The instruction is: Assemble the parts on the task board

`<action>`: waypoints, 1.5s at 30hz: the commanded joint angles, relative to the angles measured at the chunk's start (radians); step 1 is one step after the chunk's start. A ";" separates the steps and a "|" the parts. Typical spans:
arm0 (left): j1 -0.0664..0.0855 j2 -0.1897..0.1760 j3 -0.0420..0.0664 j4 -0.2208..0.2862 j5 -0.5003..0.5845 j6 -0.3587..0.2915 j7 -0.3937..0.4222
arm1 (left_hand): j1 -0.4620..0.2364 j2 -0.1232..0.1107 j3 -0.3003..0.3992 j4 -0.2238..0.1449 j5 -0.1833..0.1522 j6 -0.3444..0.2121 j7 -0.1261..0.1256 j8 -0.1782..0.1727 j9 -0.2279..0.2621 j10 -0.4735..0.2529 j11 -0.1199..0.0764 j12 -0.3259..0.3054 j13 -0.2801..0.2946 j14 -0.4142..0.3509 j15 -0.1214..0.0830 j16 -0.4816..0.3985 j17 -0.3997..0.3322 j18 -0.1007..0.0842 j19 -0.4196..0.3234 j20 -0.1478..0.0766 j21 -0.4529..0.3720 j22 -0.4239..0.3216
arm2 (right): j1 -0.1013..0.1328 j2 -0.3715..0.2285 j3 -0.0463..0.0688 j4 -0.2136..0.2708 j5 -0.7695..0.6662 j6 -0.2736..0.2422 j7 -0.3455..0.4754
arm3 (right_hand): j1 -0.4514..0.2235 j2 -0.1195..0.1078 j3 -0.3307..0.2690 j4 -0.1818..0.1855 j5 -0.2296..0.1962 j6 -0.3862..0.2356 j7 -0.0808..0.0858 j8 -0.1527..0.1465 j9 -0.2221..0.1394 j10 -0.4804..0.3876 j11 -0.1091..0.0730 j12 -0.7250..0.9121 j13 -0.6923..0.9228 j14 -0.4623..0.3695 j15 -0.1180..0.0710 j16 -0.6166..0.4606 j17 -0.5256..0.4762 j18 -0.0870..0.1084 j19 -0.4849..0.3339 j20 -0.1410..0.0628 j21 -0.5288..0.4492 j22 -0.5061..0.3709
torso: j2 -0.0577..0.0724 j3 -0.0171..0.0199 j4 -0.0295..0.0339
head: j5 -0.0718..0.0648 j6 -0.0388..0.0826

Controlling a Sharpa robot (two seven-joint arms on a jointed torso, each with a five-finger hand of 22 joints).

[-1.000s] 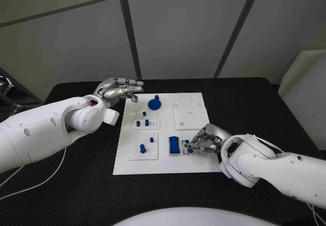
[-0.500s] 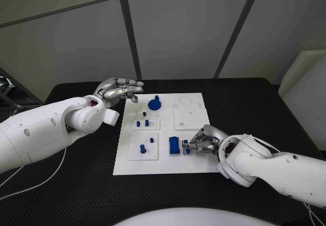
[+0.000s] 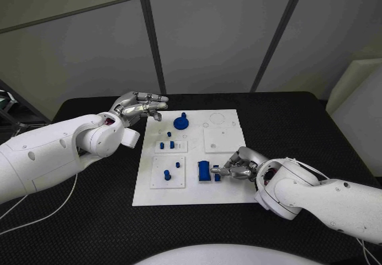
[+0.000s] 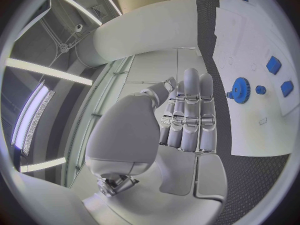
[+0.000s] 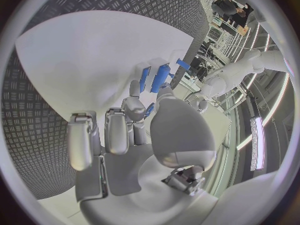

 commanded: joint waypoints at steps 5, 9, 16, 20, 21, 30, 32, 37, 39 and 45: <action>0.001 -0.001 0.001 0.002 0.005 0.011 0.000 | -0.004 0.004 -0.008 -0.001 -0.002 0.003 0.003 -0.007 0.001 -0.007 -0.001 0.001 0.001 0.002 0.003 -0.004 -0.002 -0.012 0.000 0.005 -0.003 -0.001 | 0.001 -0.008 0.000 0.002 -0.015 0.019 0.012 | 0.139 0.021 0.036 -0.068 0.019 0.006 -0.002 -0.006 0.011 0.005 -0.006 0.002 0.002 0.050 -0.008 0.003 0.001 -0.013 0.099 -0.008 0.004 0.258 | 0.000 0.0001 -0.0001 | -0.002 -0.002; 0.001 -0.001 0.001 0.002 0.005 0.011 0.000 | -0.004 0.004 -0.008 -0.001 -0.002 0.003 0.003 -0.007 0.001 -0.007 -0.001 0.001 0.001 0.002 0.003 -0.004 -0.002 -0.012 0.000 0.005 -0.003 -0.001 | 0.001 -0.010 0.000 0.000 -0.045 0.026 0.014 | 0.244 0.028 0.059 -0.141 0.024 0.008 -0.008 -0.007 0.013 0.001 -0.011 -0.003 0.000 0.051 -0.013 0.004 0.004 -0.014 0.099 -0.012 0.006 0.259 | -0.001 0.0000 0.0001 | -0.002 -0.003; 0.001 0.000 0.001 0.001 0.005 0.012 0.000 | -0.004 0.004 -0.008 -0.001 -0.002 0.003 0.003 -0.007 0.001 -0.007 -0.001 0.001 0.001 0.002 0.003 -0.004 -0.002 -0.012 0.000 0.005 -0.003 -0.001 | 0.001 0.003 0.000 -0.012 -0.093 0.026 0.010 | 0.284 0.034 0.060 -0.178 0.026 0.014 -0.009 -0.010 0.009 0.000 -0.012 -0.008 -0.002 0.051 -0.014 0.005 0.006 -0.014 0.100 -0.014 0.008 0.261 | -0.001 0.0002 0.0012 | -0.003 -0.004; 0.001 0.000 0.001 0.000 0.005 0.012 0.000 | -0.004 0.004 -0.008 -0.001 -0.002 0.003 0.003 -0.007 0.001 -0.007 -0.001 0.001 0.001 0.002 0.003 -0.004 -0.002 -0.012 0.000 0.005 -0.003 -0.001 | 0.001 0.011 0.000 -0.018 -0.105 0.020 0.005 | 0.272 0.036 0.050 -0.177 0.037 0.018 -0.008 -0.011 0.007 0.002 -0.012 -0.008 -0.002 0.051 -0.014 0.005 0.007 -0.014 0.100 -0.013 0.008 0.261 | 0.000 -0.0002 0.0001 | -0.003 -0.003; 0.001 0.000 0.001 0.000 0.005 0.012 0.000 | -0.004 0.004 -0.008 -0.001 -0.002 0.003 0.003 -0.007 0.001 -0.007 -0.001 0.001 0.001 0.002 0.003 -0.004 -0.002 -0.012 0.000 0.005 -0.003 -0.001 | 0.001 0.012 0.000 -0.019 -0.107 0.017 0.005 | 0.264 0.037 0.045 -0.175 0.043 0.019 -0.008 -0.011 0.006 0.003 -0.012 -0.008 -0.003 0.051 -0.013 0.005 0.007 -0.014 0.100 -0.013 0.007 0.260 | 0.000 -0.0002 0.0001 | -0.003 -0.003; 0.001 0.000 0.001 -0.002 0.005 0.012 0.000 | -0.004 0.004 -0.008 -0.001 -0.002 0.003 0.003 -0.007 0.001 -0.007 -0.001 0.001 0.001 0.002 0.003 -0.004 -0.002 -0.012 0.000 0.005 -0.003 -0.001 | 0.001 -0.011 0.000 0.001 -0.110 -0.006 0.046 | 0.132 0.023 -0.032 -0.101 0.134 0.019 -0.004 -0.010 0.010 0.008 -0.007 -0.011 -0.004 0.050 -0.010 0.002 0.004 -0.013 0.098 -0.009 0.003 0.257 | -0.001 0.0003 -0.0009 | -0.004 0.001; 0.001 0.000 0.001 -0.002 0.005 0.012 0.001 | -0.004 0.004 -0.008 -0.001 -0.002 0.003 0.003 -0.007 0.001 -0.007 -0.001 0.001 0.001 0.002 0.003 -0.004 -0.002 -0.012 0.000 0.005 -0.003 -0.001 | 0.001 -0.021 0.000 0.010 -0.104 -0.007 0.061 | 0.118 0.015 -0.040 -0.089 0.142 0.018 -0.002 -0.011 0.011 0.006 -0.006 -0.015 -0.006 0.050 -0.009 0.001 0.001 -0.012 0.097 -0.009 0.000 0.255 | -0.001 0.0004 -0.0001 | -0.004 0.004; 0.000 0.003 0.001 -0.006 0.005 0.013 0.002 | -0.004 0.004 -0.008 -0.002 -0.002 0.003 0.003 -0.007 0.001 -0.007 -0.001 0.001 0.002 0.002 0.003 -0.005 -0.002 -0.012 0.000 0.005 -0.004 -0.002 | 0.003 -0.047 0.001 0.021 -0.033 -0.022 0.170 | 0.096 -0.008 -0.047 -0.052 0.136 -0.003 0.005 -0.015 0.011 -0.008 0.000 -0.048 -0.030 0.043 -0.005 -0.019 -0.026 -0.005 0.086 -0.006 -0.025 0.236 | -0.004 -0.0014 0.0034 | -0.009 0.009; 0.000 0.005 0.001 -0.008 0.007 0.011 0.004 | -0.006 0.004 -0.010 -0.001 -0.003 0.002 0.003 -0.008 0.001 -0.008 0.000 0.000 0.002 0.001 0.004 -0.005 -0.002 -0.012 0.000 0.005 -0.005 -0.002 | 0.010 -0.050 0.002 0.009 0.026 -0.025 0.257 | 0.103 -0.008 -0.041 -0.041 0.129 -0.018 0.009 -0.015 0.009 -0.021 0.004 -0.075 -0.049 0.038 -0.001 -0.033 -0.045 0.000 0.078 -0.003 -0.043 0.223 | -0.004 -0.0018 0.0013 | -0.008 0.014; -0.002 0.018 0.000 -0.024 0.047 0.015 0.019 | -0.055 -0.017 -0.026 0.036 0.015 -0.027 0.009 -0.023 -0.005 -0.056 0.019 -0.017 -0.014 -0.151 0.048 -0.181 -0.080 -0.024 -0.117 0.033 -0.135 -0.075 | 0.065 -0.036 0.003 -0.092 0.316 -0.020 0.529 | 0.214 0.011 -0.017 -0.084 0.117 -0.127 0.046 -0.016 -0.014 -0.196 0.039 -0.444 -0.324 -0.034 0.026 -0.219 -0.274 0.052 -0.020 0.020 -0.264 0.064 | -0.017 -0.0073 0.0038 | -0.017 0.046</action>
